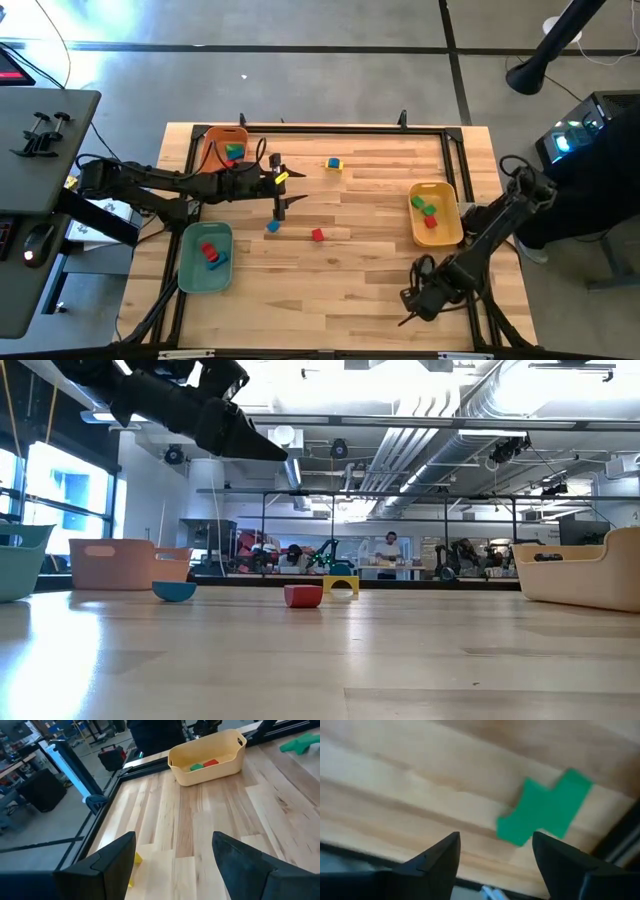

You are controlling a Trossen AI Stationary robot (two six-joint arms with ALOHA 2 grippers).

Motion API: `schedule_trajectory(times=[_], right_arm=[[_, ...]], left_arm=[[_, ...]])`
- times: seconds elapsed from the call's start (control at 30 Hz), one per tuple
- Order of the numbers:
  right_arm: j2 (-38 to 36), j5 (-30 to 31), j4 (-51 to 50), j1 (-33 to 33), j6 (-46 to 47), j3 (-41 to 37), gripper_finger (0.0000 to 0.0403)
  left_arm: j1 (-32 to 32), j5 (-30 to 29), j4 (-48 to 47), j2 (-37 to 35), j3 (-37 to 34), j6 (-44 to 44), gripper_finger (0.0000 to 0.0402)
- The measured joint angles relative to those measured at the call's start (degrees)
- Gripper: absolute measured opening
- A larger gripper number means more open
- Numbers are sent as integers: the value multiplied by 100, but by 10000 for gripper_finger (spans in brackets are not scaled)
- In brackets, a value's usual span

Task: Sort blocks by size
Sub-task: Put the green arch block into the blue bin

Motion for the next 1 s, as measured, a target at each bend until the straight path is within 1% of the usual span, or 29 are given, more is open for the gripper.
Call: schedule_trajectory(times=[0.13,0.37,0.53,0.63,0.9,1.0], right_arm=[[0,-572,134,-41,19,-295,271],[0,-516,1222,-80,229,-987,275],[-15,-811,1395,-80,510,-1276,275],[0,-714,1406,-78,507,-1302,275],[-1,-60,1703,-195,313,-1302,275],[0,-3,1662,-272,136,-1302,275]], left_arm=[[0,11,-7,-2,0,-33,251],[0,22,-3,-2,0,0,251],[0,24,-5,-2,0,2,251],[2,24,-6,0,0,2,251],[2,26,-38,-1,2,-97,251],[2,26,-40,-1,2,-101,251]])
